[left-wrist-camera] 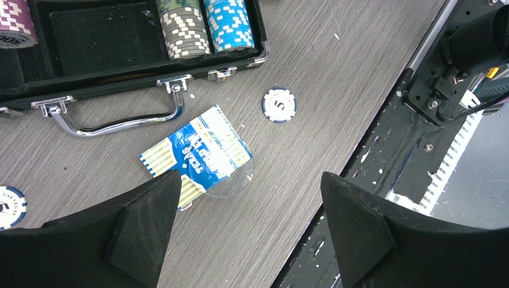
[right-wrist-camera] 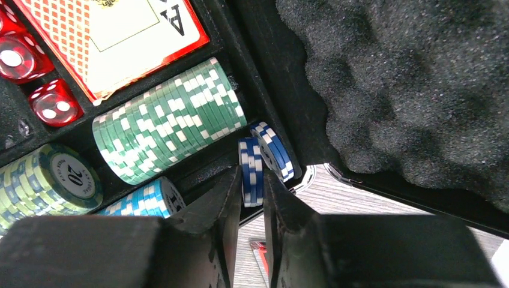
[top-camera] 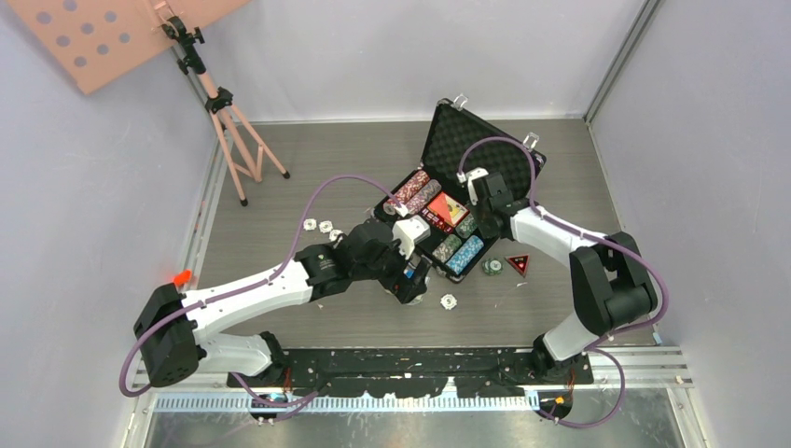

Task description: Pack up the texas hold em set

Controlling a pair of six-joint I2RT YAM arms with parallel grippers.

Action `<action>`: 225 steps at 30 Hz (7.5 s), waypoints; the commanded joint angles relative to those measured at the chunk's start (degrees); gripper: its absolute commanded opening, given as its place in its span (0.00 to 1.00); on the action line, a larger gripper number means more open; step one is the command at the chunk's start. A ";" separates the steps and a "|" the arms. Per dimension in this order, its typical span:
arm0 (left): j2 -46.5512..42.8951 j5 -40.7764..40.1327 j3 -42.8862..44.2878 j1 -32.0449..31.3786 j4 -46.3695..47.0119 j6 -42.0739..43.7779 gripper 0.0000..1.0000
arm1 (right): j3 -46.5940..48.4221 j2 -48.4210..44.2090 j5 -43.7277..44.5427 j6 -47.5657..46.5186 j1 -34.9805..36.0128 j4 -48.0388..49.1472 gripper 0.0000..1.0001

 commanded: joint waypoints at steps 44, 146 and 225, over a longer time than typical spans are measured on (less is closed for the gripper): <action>26.21 -11.51 21.77 -10.37 -9.61 -0.96 0.86 | 4.55 -37.53 17.42 41.66 2.59 -27.76 0.82; 47.00 -6.21 34.57 -11.59 -20.70 -0.54 0.35 | 4.84 -59.71 14.43 50.52 2.61 -42.18 0.71; 29.41 0.68 27.22 -4.79 -15.65 4.37 0.26 | -13.63 -49.98 -18.40 58.36 2.56 -31.30 0.50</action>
